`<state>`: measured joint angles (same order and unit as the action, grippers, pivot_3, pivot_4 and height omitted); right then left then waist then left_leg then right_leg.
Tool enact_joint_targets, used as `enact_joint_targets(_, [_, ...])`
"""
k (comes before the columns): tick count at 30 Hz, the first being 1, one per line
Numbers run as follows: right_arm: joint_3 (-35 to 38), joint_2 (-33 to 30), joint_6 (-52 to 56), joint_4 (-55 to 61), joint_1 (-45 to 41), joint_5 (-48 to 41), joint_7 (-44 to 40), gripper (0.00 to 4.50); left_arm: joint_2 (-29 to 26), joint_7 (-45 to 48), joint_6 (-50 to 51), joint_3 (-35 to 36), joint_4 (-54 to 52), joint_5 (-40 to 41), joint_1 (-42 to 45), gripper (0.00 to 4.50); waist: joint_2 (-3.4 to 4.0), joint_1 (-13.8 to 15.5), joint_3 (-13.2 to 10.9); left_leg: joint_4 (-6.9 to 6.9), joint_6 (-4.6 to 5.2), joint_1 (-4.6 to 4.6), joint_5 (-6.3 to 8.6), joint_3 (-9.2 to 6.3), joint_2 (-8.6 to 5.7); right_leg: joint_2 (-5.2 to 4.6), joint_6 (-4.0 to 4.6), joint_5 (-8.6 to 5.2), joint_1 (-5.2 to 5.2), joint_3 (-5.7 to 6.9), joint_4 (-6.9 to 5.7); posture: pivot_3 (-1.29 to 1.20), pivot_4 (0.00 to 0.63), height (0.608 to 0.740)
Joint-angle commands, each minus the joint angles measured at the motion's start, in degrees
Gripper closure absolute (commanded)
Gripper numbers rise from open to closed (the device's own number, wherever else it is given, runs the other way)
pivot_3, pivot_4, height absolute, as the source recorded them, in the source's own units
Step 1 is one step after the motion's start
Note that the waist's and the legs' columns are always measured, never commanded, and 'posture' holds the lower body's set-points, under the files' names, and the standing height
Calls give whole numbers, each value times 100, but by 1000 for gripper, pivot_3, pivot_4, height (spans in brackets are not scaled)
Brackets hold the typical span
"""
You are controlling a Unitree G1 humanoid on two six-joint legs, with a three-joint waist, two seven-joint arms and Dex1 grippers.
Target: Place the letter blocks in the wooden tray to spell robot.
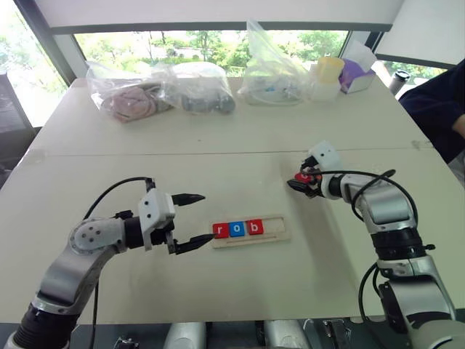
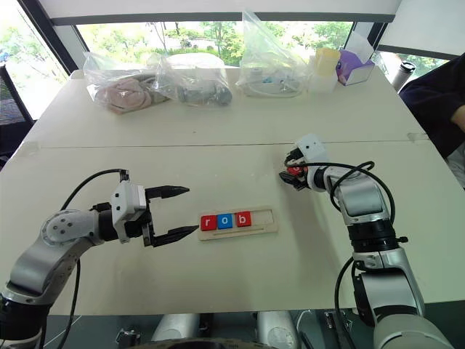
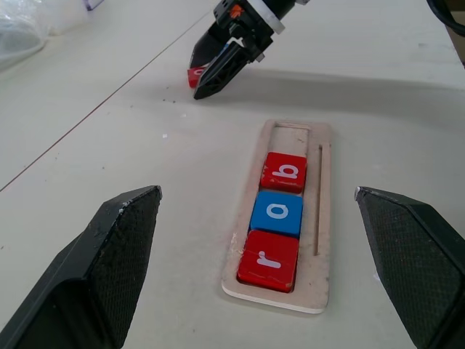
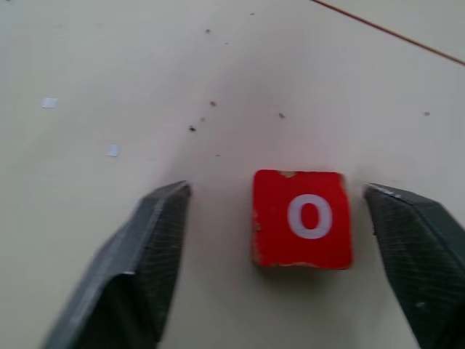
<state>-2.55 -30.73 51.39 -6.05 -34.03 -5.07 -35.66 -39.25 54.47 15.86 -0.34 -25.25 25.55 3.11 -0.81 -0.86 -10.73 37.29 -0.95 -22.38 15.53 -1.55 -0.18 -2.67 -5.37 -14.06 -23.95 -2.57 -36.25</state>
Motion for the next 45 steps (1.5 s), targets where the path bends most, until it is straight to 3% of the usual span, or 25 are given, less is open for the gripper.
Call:
enact_joint_targets(1, [110,-67,358,273,158,-94,91,2362,43,-43,-97,25,-51,-16,91,0,0,9,0,2,0,0,0,-1,0,0,0,0,1,0,0,0,150,740])
enact_joint_targets(4, [263,-22,725,484,235,-238,198,3323,102,-60,-102,-25,-14,-49,137,0,-1,17,1,3,0,0,0,-2,-1,0,0,0,4,0,0,0,150,740])
enact_joint_targets(9, [920,192,2068,1465,568,-532,704,3320,216,9,-100,-157,172,-68,362,0,-1,27,2,3,0,0,0,-5,-1,0,0,0,6,1,1,0,150,740])
enact_joint_targets(15, [1734,642,3918,3522,1674,-481,1395,3320,319,160,-142,-265,446,-108,654,0,-2,27,11,-2,0,-1,0,-18,-3,1,-2,0,10,9,1,0,150,740])
enact_joint_targets(21, [2418,1427,4111,5002,2789,-663,2013,3320,385,329,-186,-375,657,-121,856,0,-4,25,16,0,0,6,0,-18,-2,6,2,-6,21,13,2,0,150,740])
enact_joint_targets(30, [2330,1778,4111,5532,3293,-1092,2584,3320,487,404,-254,-467,857,-190,1075,0,-8,4,20,2,0,13,0,-18,0,7,12,-13,27,11,7,0,150,740])
enact_joint_targets(31, [2325,1745,4111,5530,3288,-1144,2619,2279,488,401,-253,-469,856,-190,1077,0,-8,4,20,2,0,13,0,-18,0,7,13,-13,27,11,7,0,150,740])
enact_joint_targets(36, [1905,490,4111,5314,2817,-1542,2143,61,468,334,-214,-440,730,-189,987,0,-6,8,18,5,0,12,0,-15,0,3,14,-14,29,10,13,0,150,740])
enact_joint_targets(39, [1671,-654,3708,4778,2281,-1995,1159,61,464,280,-186,-429,663,-189,951,0,-3,-4,15,8,0,10,0,-8,-2,0,14,-14,27,6,15,0,150,740])
enact_joint_targets(42, [1167,-2237,1425,3824,2235,-1937,-765,61,454,216,-166,-417,598,-185,907,0,-1,-1,11,5,1,9,0,-4,-1,2,12,-14,26,8,20,0,150,740])
enact_joint_targets(45, [901,-2952,-272,2978,2355,-1697,-1887,61,432,185,-143,-398,557,-171,874,0,-10,9,12,-5,4,9,2,0,-1,11,-8,-20,30,15,22,0,150,740])
